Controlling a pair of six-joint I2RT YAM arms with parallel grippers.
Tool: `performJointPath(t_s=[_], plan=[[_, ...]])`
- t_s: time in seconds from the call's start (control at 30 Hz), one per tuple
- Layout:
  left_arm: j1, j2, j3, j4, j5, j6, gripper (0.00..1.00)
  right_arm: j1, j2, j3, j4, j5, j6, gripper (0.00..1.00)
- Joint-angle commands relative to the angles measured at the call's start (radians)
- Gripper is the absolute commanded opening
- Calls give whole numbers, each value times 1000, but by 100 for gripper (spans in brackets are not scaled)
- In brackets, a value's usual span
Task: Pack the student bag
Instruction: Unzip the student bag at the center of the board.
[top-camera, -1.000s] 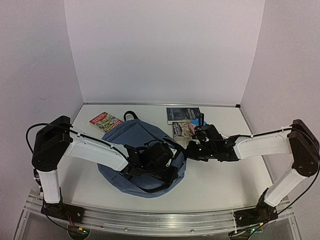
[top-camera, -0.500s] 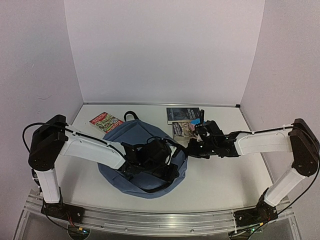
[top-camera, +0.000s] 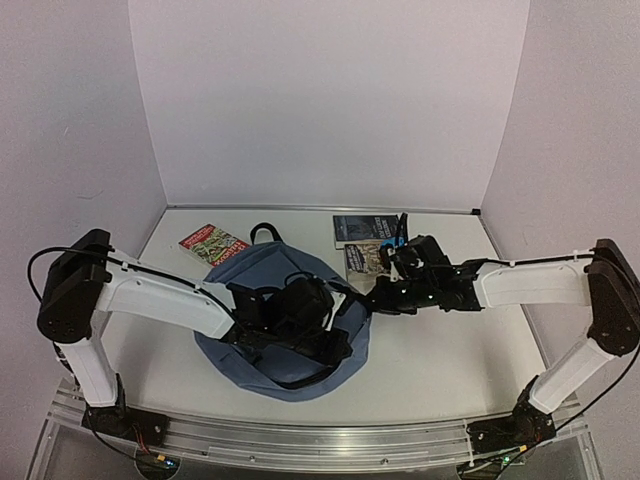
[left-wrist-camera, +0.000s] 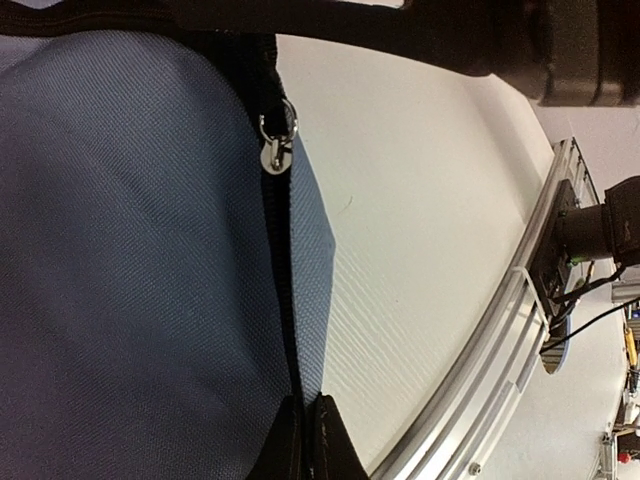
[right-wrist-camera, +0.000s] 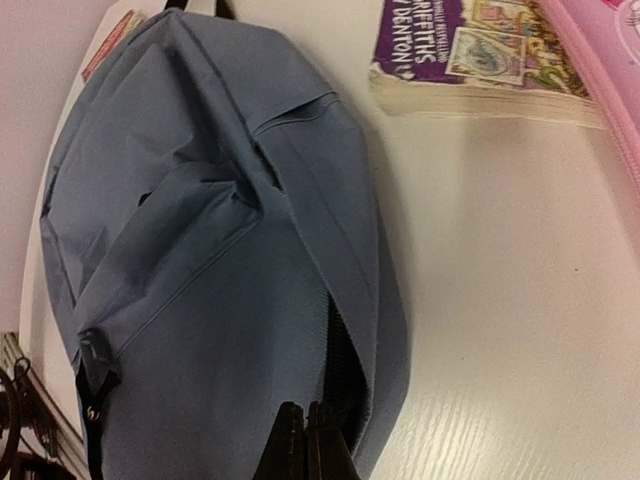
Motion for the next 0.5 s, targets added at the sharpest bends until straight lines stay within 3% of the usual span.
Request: performJointPath(t_s=[0.0,0.1,0.3,0.37,0.47], plan=[[-48,-86,-41,-201,129,7,0,51,-85,-28,83,-4,-36,0],[-48,-111,-64,-183,144,-13,10,147,-60,-59,92,-12,1,0],[-48,-104,-10,-149,64,-16,50,193,-69,-129,168,11,126,0],[-48,-81,13,-145,37,0,57,192,-91,-131,174,31,150,0],[-48,-75,2,-90,0,19,61,193,-118,-128,173,62,174,0]])
